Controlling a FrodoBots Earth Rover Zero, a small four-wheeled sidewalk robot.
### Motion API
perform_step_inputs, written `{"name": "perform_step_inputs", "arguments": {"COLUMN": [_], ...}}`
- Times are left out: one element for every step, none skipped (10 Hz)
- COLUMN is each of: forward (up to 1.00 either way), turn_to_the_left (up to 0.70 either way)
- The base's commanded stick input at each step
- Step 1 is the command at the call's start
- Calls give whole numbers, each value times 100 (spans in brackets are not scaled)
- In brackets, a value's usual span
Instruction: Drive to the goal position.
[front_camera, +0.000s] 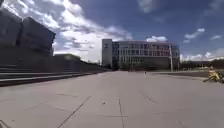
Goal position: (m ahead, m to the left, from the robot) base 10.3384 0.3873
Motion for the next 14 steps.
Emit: {"name": "perform_step_inputs", "arguments": {"forward": [100, 100, 100, 100, 100, 100, 100, 100, 100, 100, 100, 100, 100, 100], "turn_to_the_left": [-40, 0, 0, 0, 0, 0, 0, 18, 22, 0, 0, 0, 0, 0]}}
